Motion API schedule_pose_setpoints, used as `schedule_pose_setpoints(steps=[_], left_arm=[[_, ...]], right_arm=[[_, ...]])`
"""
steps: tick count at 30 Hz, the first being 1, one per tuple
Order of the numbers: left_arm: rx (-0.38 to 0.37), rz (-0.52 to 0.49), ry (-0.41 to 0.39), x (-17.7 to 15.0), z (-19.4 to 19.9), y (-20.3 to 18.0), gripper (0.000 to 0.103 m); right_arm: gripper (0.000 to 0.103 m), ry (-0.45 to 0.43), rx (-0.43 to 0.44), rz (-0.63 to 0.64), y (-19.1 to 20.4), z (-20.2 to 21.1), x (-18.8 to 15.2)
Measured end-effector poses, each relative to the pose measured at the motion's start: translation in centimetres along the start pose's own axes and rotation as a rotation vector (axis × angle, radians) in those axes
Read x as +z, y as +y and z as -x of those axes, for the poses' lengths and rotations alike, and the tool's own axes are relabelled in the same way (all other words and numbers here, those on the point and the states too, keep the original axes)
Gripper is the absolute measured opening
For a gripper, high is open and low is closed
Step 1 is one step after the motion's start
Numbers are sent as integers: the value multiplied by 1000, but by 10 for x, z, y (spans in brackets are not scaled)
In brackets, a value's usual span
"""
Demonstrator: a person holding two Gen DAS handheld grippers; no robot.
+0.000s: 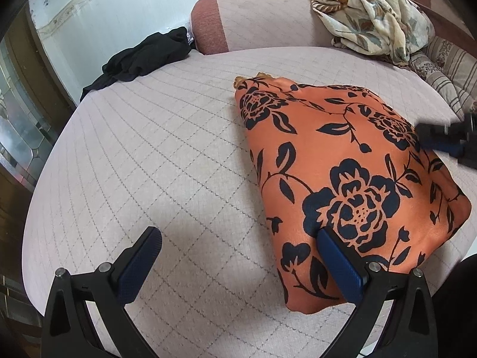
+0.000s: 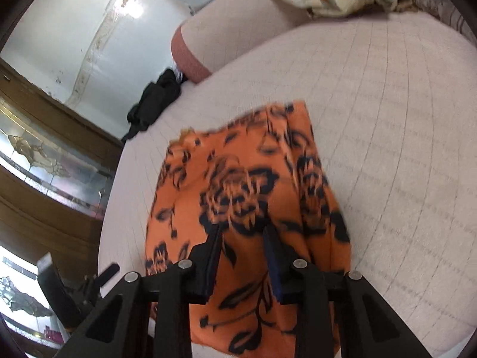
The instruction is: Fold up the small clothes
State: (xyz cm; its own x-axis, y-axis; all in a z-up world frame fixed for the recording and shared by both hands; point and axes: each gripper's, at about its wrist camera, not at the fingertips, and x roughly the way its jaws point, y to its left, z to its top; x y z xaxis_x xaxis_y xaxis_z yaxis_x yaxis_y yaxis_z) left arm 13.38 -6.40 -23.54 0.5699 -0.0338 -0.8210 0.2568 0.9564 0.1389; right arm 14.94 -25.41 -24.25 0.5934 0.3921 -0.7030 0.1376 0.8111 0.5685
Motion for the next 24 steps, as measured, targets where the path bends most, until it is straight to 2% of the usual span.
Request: schedule_pose_setpoints(steps=[3, 6, 7, 9, 11, 16, 22, 23, 24], left_arm=[[-8, 1, 4, 1, -2, 0, 103], [-6, -3, 6, 2, -2, 0, 103], [-4, -4, 6, 2, -2, 0, 103], [-3, -5, 6, 1, -2, -1, 103], [2, -7, 8, 2, -3, -2, 103], [21, -11, 10, 3, -1, -6, 103], [28, 5, 7, 0, 12, -4, 103], [26, 8, 6, 0, 14, -3, 103], [25, 13, 4, 1, 17, 0, 103]], right_arm=[[34, -38, 7, 18, 11, 3, 23], [34, -29, -7, 13, 20, -10, 48], [34, 0, -33, 15, 20, -22, 56], [34, 94, -147, 4, 14, -54, 65], [34, 152, -182, -4, 5, -77, 65], [34, 70, -117, 5, 2, -52, 58], [35, -27, -73, -76, -21, -6, 38], [37, -44, -59, -96, -27, 2, 34], [49, -52, -45, -117, -32, 8, 30]])
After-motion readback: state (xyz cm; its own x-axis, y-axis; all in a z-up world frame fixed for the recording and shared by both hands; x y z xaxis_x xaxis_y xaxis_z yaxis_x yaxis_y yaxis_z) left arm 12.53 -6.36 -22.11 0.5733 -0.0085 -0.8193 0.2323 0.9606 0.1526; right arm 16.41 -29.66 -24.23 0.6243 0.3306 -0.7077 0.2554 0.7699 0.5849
